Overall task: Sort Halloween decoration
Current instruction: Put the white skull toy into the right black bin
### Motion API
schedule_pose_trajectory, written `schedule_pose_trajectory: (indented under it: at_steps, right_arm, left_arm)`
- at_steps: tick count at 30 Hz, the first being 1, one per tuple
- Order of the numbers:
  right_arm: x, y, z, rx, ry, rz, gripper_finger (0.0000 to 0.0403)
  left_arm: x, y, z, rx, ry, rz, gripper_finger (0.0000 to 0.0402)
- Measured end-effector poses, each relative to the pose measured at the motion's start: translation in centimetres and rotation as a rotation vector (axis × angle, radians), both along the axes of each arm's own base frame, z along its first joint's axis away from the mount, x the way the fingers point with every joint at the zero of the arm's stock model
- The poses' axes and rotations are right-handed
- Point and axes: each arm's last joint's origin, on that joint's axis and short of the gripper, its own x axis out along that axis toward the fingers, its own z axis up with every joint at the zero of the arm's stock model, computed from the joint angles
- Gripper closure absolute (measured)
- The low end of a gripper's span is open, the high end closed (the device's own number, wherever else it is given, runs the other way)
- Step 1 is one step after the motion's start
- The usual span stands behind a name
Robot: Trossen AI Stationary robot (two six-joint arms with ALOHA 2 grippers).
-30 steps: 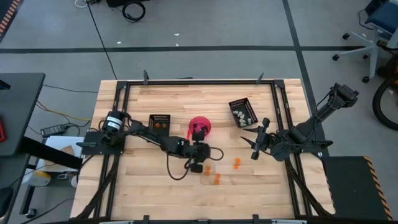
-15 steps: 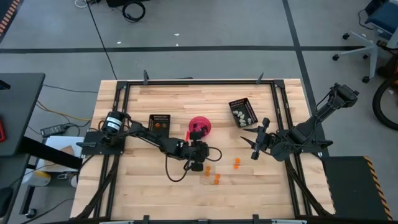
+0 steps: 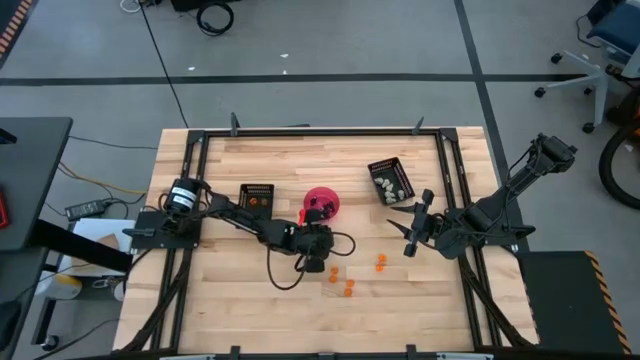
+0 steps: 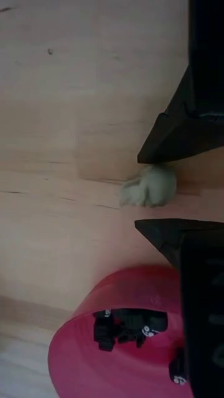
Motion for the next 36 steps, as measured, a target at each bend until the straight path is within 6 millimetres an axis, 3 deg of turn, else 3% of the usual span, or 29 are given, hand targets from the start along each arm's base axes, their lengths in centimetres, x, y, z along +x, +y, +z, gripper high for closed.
schedule_pose_trajectory:
  at_steps: [11, 22, 36]
  right_arm:
    - [0.0, 0.0, 0.0, 0.000, 0.000, 0.000, 0.0236]
    - [0.0, 0.0, 0.0, 0.000, 0.000, 0.000, 0.0236]
    - [0.0, 0.0, 0.0, -0.004, 0.001, 0.001, 0.0236]
  left_arm:
    - [0.0, 0.1, -0.1, -0.050, 0.007, -0.003, 0.0282]
    - [0.1, 0.2, -0.1, -0.057, 0.006, -0.002, 0.0347]
    - [1.1, -0.1, 0.5, -0.037, -0.106, -0.071, 0.0345]
